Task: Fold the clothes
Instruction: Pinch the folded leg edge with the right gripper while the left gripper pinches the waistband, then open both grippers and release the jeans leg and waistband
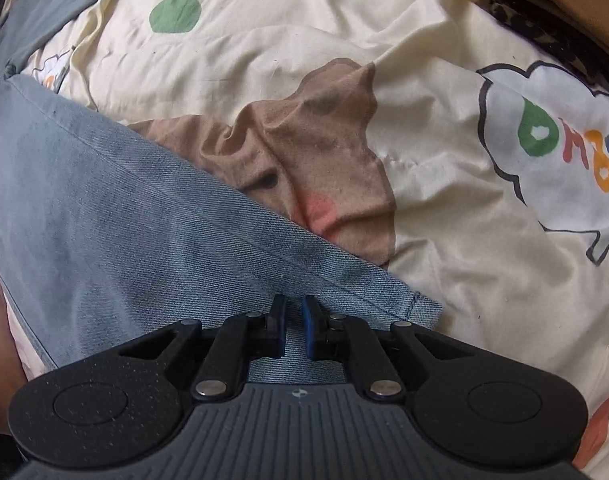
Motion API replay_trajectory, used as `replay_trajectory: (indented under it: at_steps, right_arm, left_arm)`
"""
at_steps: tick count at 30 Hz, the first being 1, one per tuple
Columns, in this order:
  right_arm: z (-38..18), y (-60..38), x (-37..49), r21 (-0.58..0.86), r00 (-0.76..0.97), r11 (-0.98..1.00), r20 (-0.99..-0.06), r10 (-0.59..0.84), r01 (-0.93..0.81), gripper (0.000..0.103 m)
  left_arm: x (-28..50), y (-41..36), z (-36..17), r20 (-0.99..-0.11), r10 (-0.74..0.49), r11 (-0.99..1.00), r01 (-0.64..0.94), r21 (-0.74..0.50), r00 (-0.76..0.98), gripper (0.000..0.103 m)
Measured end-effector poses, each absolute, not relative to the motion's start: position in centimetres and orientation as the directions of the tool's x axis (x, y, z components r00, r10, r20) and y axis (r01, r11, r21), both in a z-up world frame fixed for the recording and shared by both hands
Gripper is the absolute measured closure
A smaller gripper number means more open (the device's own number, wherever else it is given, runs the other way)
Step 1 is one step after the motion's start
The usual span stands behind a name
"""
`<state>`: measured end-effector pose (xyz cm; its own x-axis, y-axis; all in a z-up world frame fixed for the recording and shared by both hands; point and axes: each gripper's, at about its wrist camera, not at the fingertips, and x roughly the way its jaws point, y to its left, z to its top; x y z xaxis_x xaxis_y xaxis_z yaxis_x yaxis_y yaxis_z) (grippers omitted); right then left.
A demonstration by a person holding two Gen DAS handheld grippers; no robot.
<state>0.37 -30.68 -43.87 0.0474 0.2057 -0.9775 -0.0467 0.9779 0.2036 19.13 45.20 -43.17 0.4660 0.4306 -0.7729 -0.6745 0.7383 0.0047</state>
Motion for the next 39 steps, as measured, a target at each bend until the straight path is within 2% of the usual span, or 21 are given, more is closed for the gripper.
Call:
replay_trajectory:
  at_steps: [15, 21, 22, 23, 25, 31, 39]
  right_arm:
    - [-43.8, -30.5, -0.4, 0.18, 0.078, 0.983, -0.98, 0.181, -0.022, 0.09]
    - [-43.0, -30.4, 0.0, 0.17, 0.073, 0.984, -0.982, 0.173, -0.044, 0.09]
    - [-42.8, -30.3, 0.0, 0.169, 0.072, 0.984, -0.982, 0.172, -0.048, 0.09]
    - [-42.7, -30.3, 0.1, 0.167, 0.072, 0.985, -0.983, 0.171, -0.052, 0.09]
    - [-42.4, -30.2, 0.2, 0.164, 0.071, 0.985, -0.983, 0.168, -0.061, 0.089]
    - [-41.5, -30.0, 0.5, 0.155, 0.068, 0.984, -0.985, 0.161, -0.086, 0.087]
    - [-39.4, -30.6, 3.2, 0.162, 0.171, 0.984, -0.97, 0.174, -0.078, 0.085]
  left_arm:
    - [18.1, 48.9, -42.9, -0.8, 0.333, 0.721, -0.682, -0.126, 0.499, 0.099]
    - [18.8, 47.9, -41.1, -0.834, 0.329, 0.72, -0.689, -0.083, 0.443, 0.1]
    - [18.5, 47.7, -40.3, -0.832, 0.326, 0.714, -0.694, -0.095, 0.449, 0.095]
    - [18.3, 47.3, -39.5, -0.827, 0.318, 0.715, -0.69, -0.112, 0.464, 0.084]
    - [18.2, 46.4, -38.1, -0.821, 0.293, 0.741, -0.659, -0.129, 0.49, 0.071]
    - [18.8, 43.8, -35.9, -0.819, 0.25, 0.786, -0.602, -0.14, 0.517, 0.071]
    - [23.3, 40.1, -34.6, -0.816, 0.181, 0.85, -0.505, -0.152, 0.549, 0.07]
